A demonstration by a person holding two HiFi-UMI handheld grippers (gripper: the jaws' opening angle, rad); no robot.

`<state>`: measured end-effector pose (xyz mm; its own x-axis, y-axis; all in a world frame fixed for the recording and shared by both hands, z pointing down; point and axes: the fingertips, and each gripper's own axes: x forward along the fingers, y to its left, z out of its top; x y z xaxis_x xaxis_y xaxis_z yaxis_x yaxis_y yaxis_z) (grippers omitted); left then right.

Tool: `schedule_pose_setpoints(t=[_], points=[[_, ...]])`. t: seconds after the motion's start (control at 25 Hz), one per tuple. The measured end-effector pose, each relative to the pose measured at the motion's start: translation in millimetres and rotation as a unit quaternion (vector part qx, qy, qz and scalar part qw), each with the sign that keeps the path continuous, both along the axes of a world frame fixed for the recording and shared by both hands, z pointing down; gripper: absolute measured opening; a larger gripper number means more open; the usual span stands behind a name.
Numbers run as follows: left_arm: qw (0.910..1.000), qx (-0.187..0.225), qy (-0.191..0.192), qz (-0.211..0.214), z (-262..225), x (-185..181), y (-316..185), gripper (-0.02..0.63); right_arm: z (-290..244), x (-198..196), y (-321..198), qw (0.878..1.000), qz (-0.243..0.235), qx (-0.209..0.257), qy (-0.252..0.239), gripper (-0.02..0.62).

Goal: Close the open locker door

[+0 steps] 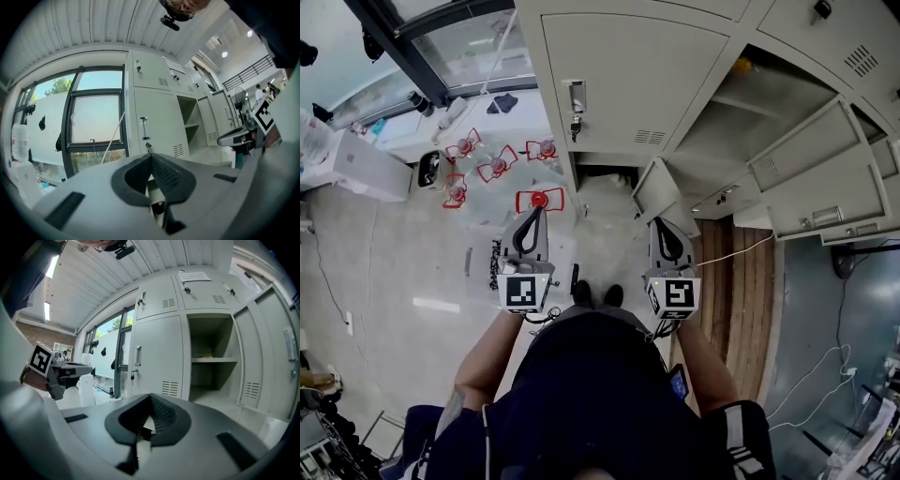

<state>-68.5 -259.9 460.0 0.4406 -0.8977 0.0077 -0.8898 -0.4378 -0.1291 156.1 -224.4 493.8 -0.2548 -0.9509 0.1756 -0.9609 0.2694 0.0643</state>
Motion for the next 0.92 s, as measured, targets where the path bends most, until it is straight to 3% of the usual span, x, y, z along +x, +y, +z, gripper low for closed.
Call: schedule_pose_setpoints(t=[0.4,0.56,0.72,0.92], points=[[1.0000,-0.002,0.000,0.001,8.9,1.6,12.3,0.003,5.2,9.5,1.9,1.000,0.013,-0.006,0.011,-0.002],[0.9998,-0.002,-0.017,0.005,22.3,-3.3,14.3,0.003,8.5,11.4,0.7,1.000,0.016,-0.011,0.014,-0.002],[0.9999,-0.011,0.003,-0.004,13.7,-2.6,14.5,0.003,9.0,11.9,-0.7,1.000,0.018,-0.013,0.013,-0.003],[0.9999,-0.008,-0.013,-0.001,22.2,-5.1,14.2,0.003,8.5,11.1,-2.7,1.000,0.016,-0.012,0.015,-0.003]])
